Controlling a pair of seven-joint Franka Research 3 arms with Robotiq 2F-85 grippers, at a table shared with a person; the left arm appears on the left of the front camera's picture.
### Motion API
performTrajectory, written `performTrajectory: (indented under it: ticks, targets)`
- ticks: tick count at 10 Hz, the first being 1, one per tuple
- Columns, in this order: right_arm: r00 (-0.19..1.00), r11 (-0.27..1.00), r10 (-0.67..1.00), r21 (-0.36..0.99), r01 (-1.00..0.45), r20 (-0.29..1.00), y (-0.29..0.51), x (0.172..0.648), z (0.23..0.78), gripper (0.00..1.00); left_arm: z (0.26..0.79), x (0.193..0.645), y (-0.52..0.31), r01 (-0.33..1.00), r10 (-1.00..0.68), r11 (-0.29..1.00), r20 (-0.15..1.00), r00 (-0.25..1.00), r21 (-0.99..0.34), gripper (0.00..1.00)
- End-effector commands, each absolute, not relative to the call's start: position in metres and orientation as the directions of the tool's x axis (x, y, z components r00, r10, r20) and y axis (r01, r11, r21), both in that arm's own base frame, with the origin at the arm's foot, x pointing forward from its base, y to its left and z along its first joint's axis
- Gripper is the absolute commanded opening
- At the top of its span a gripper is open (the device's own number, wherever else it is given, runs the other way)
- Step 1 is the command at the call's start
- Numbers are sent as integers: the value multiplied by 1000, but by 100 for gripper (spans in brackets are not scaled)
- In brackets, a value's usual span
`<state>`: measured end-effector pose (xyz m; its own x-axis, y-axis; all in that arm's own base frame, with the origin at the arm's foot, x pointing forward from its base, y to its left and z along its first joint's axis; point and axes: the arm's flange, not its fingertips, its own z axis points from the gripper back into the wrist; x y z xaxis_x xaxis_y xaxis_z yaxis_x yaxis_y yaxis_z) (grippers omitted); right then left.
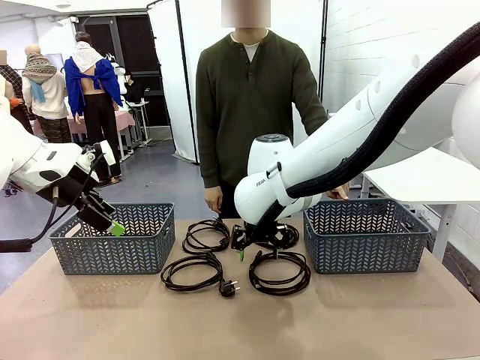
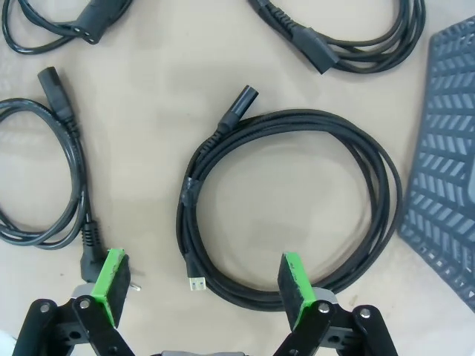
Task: Organize the cables according to human instructions.
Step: Pick up a bundle of cables and place it in the basket indicated by the human.
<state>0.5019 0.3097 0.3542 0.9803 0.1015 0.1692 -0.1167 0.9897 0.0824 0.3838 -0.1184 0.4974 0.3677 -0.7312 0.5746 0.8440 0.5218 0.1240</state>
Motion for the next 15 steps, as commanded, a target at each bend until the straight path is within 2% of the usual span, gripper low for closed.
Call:
performTrajectory:
  ticks: [1,15]
  targets:
    - [982,990,95,89,-111,162,309,507,349,100,495,386,-115,855,-730,507,584,355,114,100]
    - [994,998,5,67,-13,112,320,544,315,100,495,386,-115,855,-730,507,584,355,114,100]
